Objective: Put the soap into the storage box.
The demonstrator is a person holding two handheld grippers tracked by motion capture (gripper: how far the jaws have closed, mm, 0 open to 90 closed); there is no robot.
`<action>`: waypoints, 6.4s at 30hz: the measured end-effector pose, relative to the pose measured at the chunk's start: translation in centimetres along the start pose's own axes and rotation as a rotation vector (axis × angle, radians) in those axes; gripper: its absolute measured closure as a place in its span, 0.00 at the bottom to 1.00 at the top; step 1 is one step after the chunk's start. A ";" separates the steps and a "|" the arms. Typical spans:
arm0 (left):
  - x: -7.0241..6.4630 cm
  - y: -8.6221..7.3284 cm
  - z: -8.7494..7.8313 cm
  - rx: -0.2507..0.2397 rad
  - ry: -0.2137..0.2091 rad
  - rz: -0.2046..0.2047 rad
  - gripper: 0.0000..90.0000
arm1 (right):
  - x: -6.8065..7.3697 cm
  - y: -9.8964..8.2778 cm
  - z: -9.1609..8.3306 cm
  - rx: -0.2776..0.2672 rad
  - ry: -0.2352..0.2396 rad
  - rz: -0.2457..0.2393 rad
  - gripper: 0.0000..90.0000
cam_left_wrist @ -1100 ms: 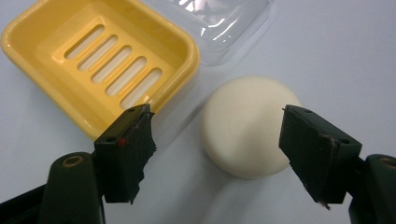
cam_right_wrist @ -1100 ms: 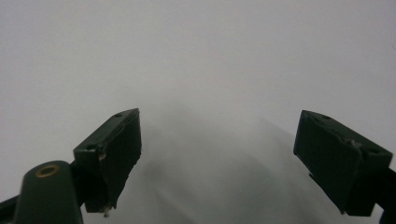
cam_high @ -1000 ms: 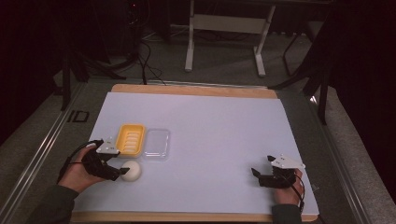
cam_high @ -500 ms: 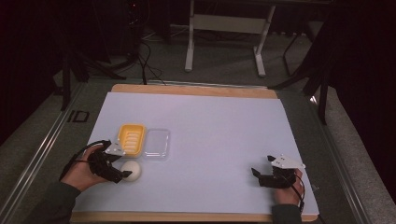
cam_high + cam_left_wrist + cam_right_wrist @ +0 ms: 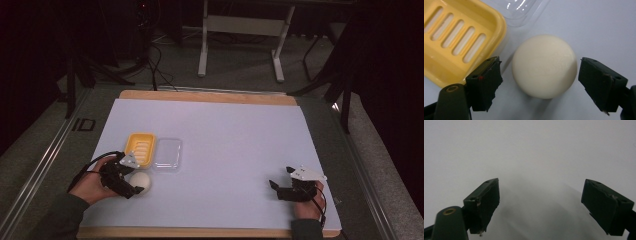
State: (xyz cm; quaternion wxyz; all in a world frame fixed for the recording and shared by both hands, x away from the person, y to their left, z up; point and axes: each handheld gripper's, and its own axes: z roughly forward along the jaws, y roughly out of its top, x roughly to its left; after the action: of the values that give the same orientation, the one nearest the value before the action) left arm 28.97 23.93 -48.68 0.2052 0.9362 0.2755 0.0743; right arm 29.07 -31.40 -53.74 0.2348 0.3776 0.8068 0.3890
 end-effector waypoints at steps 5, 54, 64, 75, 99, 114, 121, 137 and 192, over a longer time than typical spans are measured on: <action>0.0 0.4 0.5 0.027 -0.006 0.015 0.20 | 0.0 0.0 0.0 0.001 -0.001 -0.003 0.17; -0.3 2.5 3.2 0.260 -0.005 0.122 0.24 | 0.0 0.0 -0.1 -0.007 -0.004 0.000 0.17; -0.1 2.7 3.3 0.260 -0.023 0.120 0.25 | 0.0 0.0 0.0 -0.007 -0.003 -0.001 0.17; 0.1 2.7 3.4 0.253 -0.036 0.110 0.26 | 0.0 0.0 0.0 -0.005 -0.004 -0.003 0.17; -0.1 2.8 2.8 0.262 -0.032 0.134 0.26 | 0.0 0.0 -0.1 -0.007 -0.005 -0.004 0.17; -0.3 3.3 1.5 0.261 -0.025 0.154 0.26 | 0.0 0.0 -0.1 -0.007 -0.006 -0.002 0.17; -0.4 3.4 1.1 0.261 -0.017 0.164 0.26 | 0.0 0.0 -0.1 -0.008 -0.006 -0.002 0.17; -0.4 4.3 -0.2 0.257 -0.021 0.185 0.26 | 0.0 0.0 -0.1 -0.008 -0.006 -0.002 0.17; 4.7 7.0 -2.8 0.238 0.016 0.028 0.26 | 0.0 0.0 -0.1 -0.008 -0.005 -0.003 0.17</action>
State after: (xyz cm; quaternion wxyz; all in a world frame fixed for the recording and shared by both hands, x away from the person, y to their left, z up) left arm 35.59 22.12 -43.10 0.0893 0.9571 0.2708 0.0513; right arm 29.02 -31.47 -53.71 0.2388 0.3764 0.8052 0.3910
